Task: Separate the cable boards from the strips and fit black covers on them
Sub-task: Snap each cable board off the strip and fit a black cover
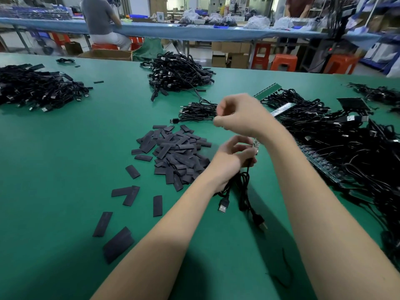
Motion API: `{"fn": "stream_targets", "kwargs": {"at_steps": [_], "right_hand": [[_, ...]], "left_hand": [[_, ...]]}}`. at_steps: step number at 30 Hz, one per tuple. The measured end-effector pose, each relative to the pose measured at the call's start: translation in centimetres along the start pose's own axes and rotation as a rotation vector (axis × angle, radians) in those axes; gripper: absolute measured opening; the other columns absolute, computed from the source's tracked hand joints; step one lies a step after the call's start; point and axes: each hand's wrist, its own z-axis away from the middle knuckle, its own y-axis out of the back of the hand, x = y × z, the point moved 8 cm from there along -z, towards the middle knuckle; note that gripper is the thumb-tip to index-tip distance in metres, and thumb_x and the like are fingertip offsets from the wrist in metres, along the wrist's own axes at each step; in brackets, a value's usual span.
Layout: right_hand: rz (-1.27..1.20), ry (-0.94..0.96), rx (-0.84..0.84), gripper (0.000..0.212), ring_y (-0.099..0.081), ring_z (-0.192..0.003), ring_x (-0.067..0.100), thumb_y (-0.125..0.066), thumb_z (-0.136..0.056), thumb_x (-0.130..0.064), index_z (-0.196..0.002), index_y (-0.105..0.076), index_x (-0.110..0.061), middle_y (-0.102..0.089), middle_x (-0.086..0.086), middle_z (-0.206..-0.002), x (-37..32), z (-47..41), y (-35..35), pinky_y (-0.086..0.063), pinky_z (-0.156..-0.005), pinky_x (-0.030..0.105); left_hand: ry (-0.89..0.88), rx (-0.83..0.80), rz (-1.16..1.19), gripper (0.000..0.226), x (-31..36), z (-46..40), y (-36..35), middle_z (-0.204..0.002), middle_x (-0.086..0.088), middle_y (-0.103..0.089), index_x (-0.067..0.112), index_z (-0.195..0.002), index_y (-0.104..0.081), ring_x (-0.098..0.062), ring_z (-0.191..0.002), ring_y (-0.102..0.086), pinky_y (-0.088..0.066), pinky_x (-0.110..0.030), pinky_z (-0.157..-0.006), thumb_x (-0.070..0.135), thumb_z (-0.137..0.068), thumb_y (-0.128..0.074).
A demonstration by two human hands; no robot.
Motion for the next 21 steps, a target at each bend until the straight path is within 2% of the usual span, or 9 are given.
{"fn": "stream_targets", "kwargs": {"at_steps": [2,5,7,13,16,21], "right_hand": [[-0.231,-0.027,0.062,0.019,-0.060,-0.062,0.010,-0.076,-0.084,-0.012,-0.075,-0.061,-0.019,-0.064,-0.001,-0.070,2.1,1.2,2.6,-0.046,-0.060,0.019],[-0.590,-0.095,0.133,0.021,-0.061,-0.060,0.008,-0.079,-0.085,-0.012,-0.078,-0.060,-0.015,-0.062,0.001,-0.071,5.9,3.0,4.6,-0.046,-0.055,0.016],[-0.733,-0.157,0.165,0.018,-0.061,-0.057,0.007,-0.078,-0.085,-0.012,-0.081,-0.060,-0.014,-0.061,0.002,-0.073,8.2,3.8,4.5,-0.045,-0.054,0.015],[-0.982,-0.282,0.161,0.017,-0.065,-0.062,0.014,-0.077,-0.083,-0.008,-0.089,-0.062,-0.012,-0.067,0.002,-0.077,11.9,4.6,2.2,-0.051,-0.058,0.017],[-1.119,-0.263,0.163,0.028,-0.068,-0.074,0.016,-0.079,-0.081,-0.013,-0.107,-0.068,-0.011,-0.071,0.004,-0.092,12.5,5.1,2.2,-0.054,-0.067,0.019],[-1.310,-0.196,0.197,0.035,-0.069,-0.086,0.018,-0.079,-0.071,-0.013,-0.105,-0.071,-0.010,-0.074,0.004,-0.091,12.4,5.4,1.9,-0.056,-0.080,0.021]], "left_hand": [[0.008,-0.057,0.115,0.013,-0.1,0.0,-0.2,-0.081,-0.004,-0.062,0.010,-0.099,-0.058,-0.010,-0.061,-0.060,-0.050,-0.019,-0.061,-0.003,-0.096,-0.059],[0.005,-0.098,0.137,0.013,0.0,-0.1,-0.1,-0.076,0.001,-0.065,0.011,-0.102,-0.059,-0.008,-0.063,-0.060,-0.051,-0.018,-0.062,-0.001,-0.096,-0.059],[0.010,-0.117,0.164,0.012,-0.1,-0.2,-0.2,-0.073,0.003,-0.066,0.011,-0.101,-0.059,-0.008,-0.062,-0.059,-0.050,-0.018,-0.062,-0.001,-0.096,-0.059],[0.042,-0.115,0.203,0.013,0.2,0.1,-0.1,-0.072,0.001,-0.062,0.011,-0.100,-0.057,-0.009,-0.062,-0.058,-0.050,-0.018,-0.062,-0.002,-0.097,-0.057],[0.057,-0.118,0.224,0.014,0.2,0.2,0.2,-0.073,-0.001,-0.060,0.012,-0.098,-0.057,-0.011,-0.062,-0.056,-0.049,-0.018,-0.061,-0.002,-0.097,-0.056],[0.077,-0.130,0.263,0.014,0.2,0.3,0.3,-0.080,-0.003,-0.057,0.013,-0.097,-0.058,-0.012,-0.063,-0.054,-0.048,-0.018,-0.061,-0.001,-0.097,-0.055]]}}
